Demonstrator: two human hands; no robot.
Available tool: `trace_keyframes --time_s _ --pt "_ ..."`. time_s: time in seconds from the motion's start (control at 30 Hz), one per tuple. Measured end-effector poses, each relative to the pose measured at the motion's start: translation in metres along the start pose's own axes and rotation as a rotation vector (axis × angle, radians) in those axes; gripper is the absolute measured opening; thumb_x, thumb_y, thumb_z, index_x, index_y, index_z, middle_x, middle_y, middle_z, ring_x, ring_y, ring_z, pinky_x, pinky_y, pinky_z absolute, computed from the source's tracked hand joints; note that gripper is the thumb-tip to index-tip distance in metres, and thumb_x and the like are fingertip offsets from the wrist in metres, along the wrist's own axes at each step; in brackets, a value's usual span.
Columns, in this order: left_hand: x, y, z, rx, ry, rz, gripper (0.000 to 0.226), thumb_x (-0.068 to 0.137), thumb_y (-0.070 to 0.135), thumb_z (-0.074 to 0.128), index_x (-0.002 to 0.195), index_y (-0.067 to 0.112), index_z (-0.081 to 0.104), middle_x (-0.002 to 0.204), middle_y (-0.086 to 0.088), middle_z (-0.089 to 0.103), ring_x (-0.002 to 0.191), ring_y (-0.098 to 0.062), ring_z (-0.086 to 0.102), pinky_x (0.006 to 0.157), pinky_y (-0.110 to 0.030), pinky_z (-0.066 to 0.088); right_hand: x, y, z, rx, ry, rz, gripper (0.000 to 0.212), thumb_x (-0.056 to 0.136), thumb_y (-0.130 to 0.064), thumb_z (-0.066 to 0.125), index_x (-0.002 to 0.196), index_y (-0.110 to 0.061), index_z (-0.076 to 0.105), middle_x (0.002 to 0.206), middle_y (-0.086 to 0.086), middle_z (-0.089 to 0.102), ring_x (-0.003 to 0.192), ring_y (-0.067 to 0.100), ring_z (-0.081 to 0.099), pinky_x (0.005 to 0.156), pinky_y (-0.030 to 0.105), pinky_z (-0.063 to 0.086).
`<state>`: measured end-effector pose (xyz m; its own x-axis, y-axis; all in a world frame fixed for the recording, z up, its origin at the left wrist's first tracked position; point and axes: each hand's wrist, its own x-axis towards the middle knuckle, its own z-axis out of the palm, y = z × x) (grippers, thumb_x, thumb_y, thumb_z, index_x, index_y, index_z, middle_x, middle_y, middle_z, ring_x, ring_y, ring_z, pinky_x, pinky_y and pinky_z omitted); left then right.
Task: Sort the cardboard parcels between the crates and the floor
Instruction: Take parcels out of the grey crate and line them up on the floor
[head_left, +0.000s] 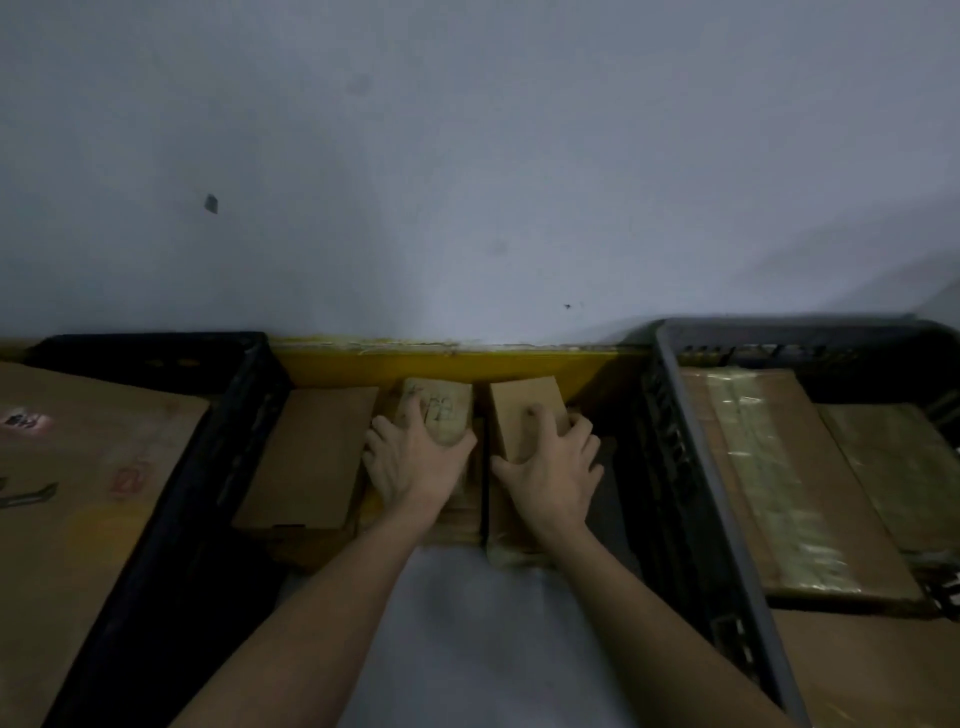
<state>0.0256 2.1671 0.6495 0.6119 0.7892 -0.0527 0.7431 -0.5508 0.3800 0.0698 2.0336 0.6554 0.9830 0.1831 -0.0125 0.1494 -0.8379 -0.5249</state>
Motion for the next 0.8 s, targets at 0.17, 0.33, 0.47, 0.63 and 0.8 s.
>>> trace_keyframes --time_s 0.17,0.33,0.47,0.63,0.8 --pt "0.017 0.008 0.016 0.005 0.017 -0.033 0.087 0.075 0.074 0.057 0.141 0.023 0.031 0.134 -0.019 0.040 0.121 -0.037 0.042 0.097 -0.045 0.037 0.010 -0.004 0.016 0.060 -0.096 -0.039 0.084 0.072 -0.059 0.077 0.141 -0.035 0.036 0.153 0.009 0.020 0.132 0.032 0.028 0.105 0.049 0.032" --pt "0.025 0.007 0.027 0.098 0.003 0.044 0.082 0.086 0.073 0.045 0.147 0.022 0.028 0.149 -0.017 0.027 0.128 -0.039 0.034 0.101 -0.048 0.036 0.020 0.012 0.023 0.077 -0.262 -0.211 0.091 0.077 -0.046 0.078 0.152 -0.037 0.028 0.162 0.005 0.004 0.138 0.032 0.022 0.110 0.045 0.029" --pt "0.021 0.003 0.029 0.135 -0.004 0.094 0.074 0.092 0.071 0.032 0.146 0.020 0.032 0.149 -0.017 0.029 0.127 -0.037 0.035 0.099 -0.048 0.037 0.029 0.018 0.026 0.078 -0.224 -0.261 0.081 0.084 -0.031 0.078 0.151 -0.033 0.033 0.162 0.005 0.006 0.140 0.030 0.021 0.110 0.041 0.033" --pt "0.024 -0.011 0.019 0.165 -0.091 0.197 0.067 0.098 0.064 0.027 0.150 0.022 0.028 0.153 -0.015 0.026 0.133 -0.035 0.031 0.102 -0.047 0.038 0.030 0.012 0.042 -0.003 -0.151 -0.268 0.074 0.090 -0.014 0.071 0.149 -0.033 0.032 0.162 0.006 0.004 0.135 0.031 0.029 0.102 0.040 0.041" --pt "0.032 -0.025 0.002 0.146 -0.280 0.249 0.067 0.100 0.061 0.028 0.158 0.033 0.009 0.164 -0.007 0.010 0.148 -0.033 0.013 0.115 -0.050 0.026 0.030 0.011 0.035 0.032 -0.231 -0.259 0.070 0.092 -0.026 0.070 0.150 -0.033 0.030 0.163 0.003 0.000 0.141 0.032 0.022 0.106 0.043 0.039"
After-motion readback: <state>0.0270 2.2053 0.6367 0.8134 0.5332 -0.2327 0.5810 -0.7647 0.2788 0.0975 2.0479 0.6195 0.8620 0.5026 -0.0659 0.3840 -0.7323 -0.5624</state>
